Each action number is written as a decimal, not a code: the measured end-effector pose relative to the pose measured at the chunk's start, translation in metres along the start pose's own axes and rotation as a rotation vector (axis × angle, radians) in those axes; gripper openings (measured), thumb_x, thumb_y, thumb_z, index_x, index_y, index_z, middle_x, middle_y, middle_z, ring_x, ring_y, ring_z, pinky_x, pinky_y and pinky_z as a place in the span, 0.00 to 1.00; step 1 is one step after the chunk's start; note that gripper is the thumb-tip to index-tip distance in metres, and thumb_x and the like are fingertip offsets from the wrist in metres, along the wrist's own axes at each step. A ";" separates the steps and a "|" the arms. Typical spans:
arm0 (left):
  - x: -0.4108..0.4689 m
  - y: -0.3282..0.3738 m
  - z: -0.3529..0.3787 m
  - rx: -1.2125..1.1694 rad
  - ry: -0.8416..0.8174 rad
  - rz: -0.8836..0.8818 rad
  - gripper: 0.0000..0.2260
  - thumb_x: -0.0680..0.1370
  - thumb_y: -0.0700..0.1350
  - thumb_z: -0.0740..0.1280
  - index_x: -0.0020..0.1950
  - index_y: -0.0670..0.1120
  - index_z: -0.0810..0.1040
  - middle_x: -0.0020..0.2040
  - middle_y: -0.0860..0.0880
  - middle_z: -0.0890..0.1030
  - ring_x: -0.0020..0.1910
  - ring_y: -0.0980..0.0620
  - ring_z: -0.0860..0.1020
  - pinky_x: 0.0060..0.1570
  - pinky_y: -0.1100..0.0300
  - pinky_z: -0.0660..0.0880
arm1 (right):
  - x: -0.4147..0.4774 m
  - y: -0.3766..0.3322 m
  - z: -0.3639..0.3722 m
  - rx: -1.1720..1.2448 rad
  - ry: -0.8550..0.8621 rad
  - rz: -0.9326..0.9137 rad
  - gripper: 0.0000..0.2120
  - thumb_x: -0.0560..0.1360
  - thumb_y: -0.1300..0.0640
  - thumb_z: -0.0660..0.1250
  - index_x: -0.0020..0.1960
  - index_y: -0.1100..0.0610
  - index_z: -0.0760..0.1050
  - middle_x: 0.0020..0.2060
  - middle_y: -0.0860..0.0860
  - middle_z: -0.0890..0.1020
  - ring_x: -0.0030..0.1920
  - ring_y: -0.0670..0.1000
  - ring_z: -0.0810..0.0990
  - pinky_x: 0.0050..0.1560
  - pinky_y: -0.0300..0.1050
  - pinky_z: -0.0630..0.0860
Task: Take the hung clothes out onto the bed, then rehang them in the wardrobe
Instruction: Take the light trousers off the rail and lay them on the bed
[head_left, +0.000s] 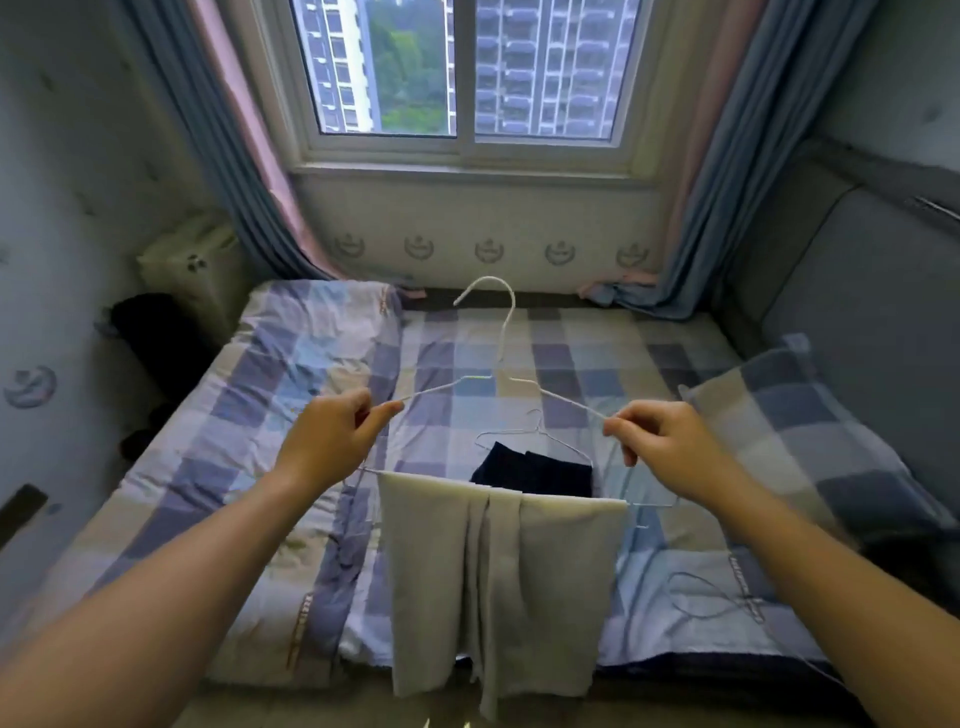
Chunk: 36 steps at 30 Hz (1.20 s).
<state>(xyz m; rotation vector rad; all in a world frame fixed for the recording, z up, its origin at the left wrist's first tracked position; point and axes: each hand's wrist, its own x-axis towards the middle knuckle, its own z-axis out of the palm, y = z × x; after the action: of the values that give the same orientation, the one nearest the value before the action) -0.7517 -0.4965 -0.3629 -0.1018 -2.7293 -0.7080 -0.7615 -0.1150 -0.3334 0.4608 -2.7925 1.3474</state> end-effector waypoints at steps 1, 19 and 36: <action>0.003 -0.002 0.009 -0.018 -0.027 0.002 0.25 0.77 0.63 0.61 0.32 0.44 0.68 0.26 0.48 0.70 0.27 0.48 0.71 0.29 0.53 0.67 | -0.002 0.008 0.003 0.000 0.005 0.025 0.11 0.78 0.55 0.67 0.38 0.53 0.81 0.28 0.50 0.81 0.29 0.47 0.76 0.34 0.44 0.74; 0.097 -0.010 0.194 0.051 -0.398 -0.243 0.20 0.79 0.61 0.63 0.35 0.48 0.71 0.32 0.51 0.74 0.33 0.50 0.74 0.35 0.54 0.72 | 0.074 0.204 0.049 0.135 -0.085 0.482 0.12 0.78 0.59 0.66 0.37 0.51 0.79 0.31 0.50 0.82 0.32 0.56 0.76 0.39 0.56 0.76; 0.197 -0.068 0.437 0.236 -0.473 -0.400 0.19 0.80 0.63 0.60 0.57 0.50 0.79 0.58 0.49 0.80 0.60 0.44 0.73 0.55 0.49 0.66 | 0.227 0.406 0.125 -0.339 -0.146 0.651 0.09 0.78 0.60 0.63 0.50 0.59 0.83 0.49 0.60 0.82 0.52 0.62 0.79 0.51 0.50 0.74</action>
<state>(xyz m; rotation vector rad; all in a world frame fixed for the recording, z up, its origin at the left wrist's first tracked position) -1.0732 -0.3465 -0.6921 0.3903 -3.3134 -0.4972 -1.0709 -0.0308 -0.6930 -0.4117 -3.3552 0.8615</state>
